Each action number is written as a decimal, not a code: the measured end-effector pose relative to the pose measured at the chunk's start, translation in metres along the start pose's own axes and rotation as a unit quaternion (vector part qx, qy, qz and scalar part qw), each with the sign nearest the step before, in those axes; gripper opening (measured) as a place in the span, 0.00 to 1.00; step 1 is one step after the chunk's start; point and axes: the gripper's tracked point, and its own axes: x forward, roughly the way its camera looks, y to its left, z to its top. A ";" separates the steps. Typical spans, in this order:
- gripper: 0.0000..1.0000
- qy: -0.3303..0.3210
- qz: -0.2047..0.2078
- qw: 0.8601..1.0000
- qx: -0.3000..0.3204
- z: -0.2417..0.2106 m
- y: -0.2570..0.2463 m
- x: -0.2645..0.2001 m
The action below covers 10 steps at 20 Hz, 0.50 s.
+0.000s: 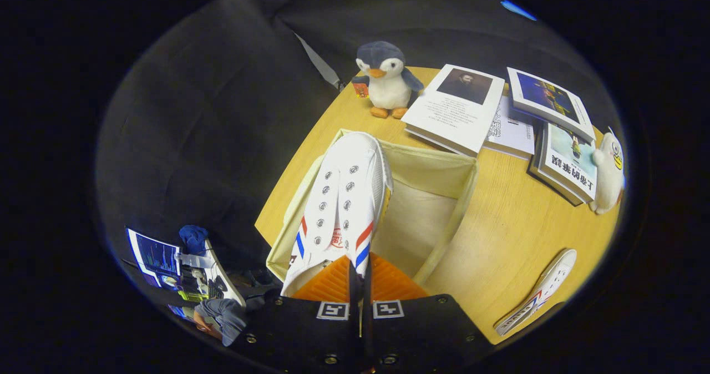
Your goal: Open the storage box then place both shoes into the box .Put the left shoe in first, then the right shoe, with the right side of both shoes facing outward in a uniform manner.
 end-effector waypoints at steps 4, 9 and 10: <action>0.27 -0.017 0.025 0.999 -0.010 0.016 0.016 -0.001; 0.97 -0.046 0.006 0.999 -0.021 0.030 0.006 -0.014; 0.97 -0.050 0.008 0.998 -0.021 0.032 0.004 -0.018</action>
